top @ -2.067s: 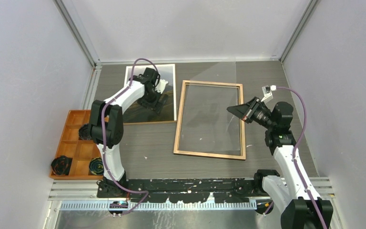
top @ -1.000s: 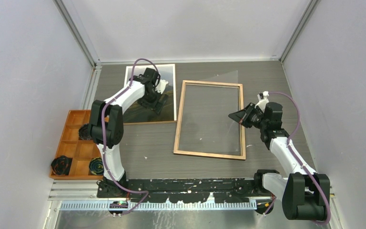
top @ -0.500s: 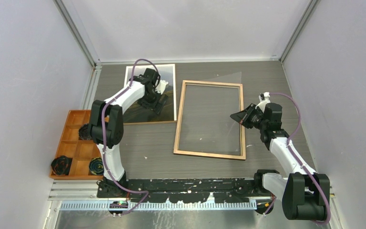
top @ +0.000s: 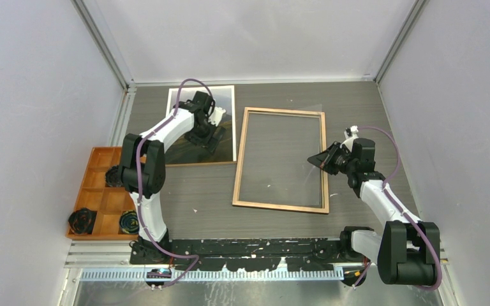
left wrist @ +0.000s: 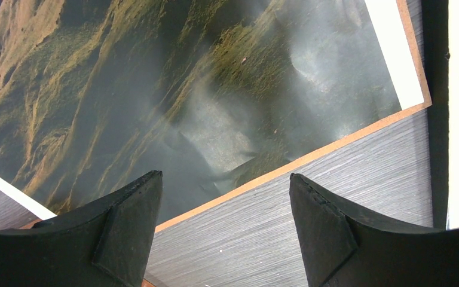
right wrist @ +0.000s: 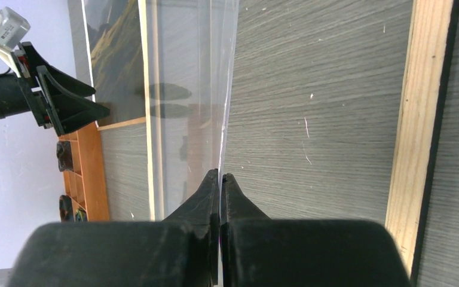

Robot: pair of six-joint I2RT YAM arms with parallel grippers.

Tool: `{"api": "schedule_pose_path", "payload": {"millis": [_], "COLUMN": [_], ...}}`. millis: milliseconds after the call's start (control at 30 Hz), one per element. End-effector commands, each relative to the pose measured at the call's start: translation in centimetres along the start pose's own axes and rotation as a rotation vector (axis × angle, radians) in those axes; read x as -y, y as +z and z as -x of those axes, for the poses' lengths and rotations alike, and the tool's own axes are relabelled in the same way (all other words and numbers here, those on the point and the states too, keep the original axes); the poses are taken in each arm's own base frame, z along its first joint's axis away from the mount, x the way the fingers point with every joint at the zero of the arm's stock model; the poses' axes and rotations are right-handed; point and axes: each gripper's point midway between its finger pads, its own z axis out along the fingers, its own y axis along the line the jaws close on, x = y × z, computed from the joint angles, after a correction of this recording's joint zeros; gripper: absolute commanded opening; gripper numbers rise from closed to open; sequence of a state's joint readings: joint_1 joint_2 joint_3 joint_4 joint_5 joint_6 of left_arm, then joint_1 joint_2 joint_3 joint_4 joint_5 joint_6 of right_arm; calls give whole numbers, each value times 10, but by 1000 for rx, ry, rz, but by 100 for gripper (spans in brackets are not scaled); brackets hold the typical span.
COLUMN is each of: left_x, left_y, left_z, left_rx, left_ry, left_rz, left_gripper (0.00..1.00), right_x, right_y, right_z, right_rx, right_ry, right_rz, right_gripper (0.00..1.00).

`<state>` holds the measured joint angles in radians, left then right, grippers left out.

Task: Put the photo into the frame
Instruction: Place the photo frame item in the photo frame.

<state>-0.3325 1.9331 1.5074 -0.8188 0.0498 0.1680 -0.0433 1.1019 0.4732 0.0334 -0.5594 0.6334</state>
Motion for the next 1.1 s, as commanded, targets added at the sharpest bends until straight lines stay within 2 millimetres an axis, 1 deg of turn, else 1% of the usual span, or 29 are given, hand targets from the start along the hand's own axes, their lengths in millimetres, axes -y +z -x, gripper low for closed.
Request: {"api": "schedule_pose_path", "payload": {"millis": [0, 200, 533, 767, 1067], "left_x": [1, 4, 2, 3, 5], "left_y": [-10, -10, -8, -8, -6], "left_z": [12, 13, 10, 11, 12], "left_rx": [57, 60, 53, 55, 54], "left_ry": [21, 22, 31, 32, 37], "left_rz": [0, -5, 6, 5, 1], "left_gripper": [79, 79, 79, 79, 79], "right_x": [-13, -10, -1, 4, 10], "right_y": [-4, -5, -4, -2, -4], "right_z": [17, 15, 19, 22, 24], "right_rx": [30, 17, 44, 55, 66], "right_ry": [-61, -53, -49, -39, -35], "right_rz": [18, -3, -48, -68, -84], "right_gripper": [1, 1, 1, 1, 1]}}
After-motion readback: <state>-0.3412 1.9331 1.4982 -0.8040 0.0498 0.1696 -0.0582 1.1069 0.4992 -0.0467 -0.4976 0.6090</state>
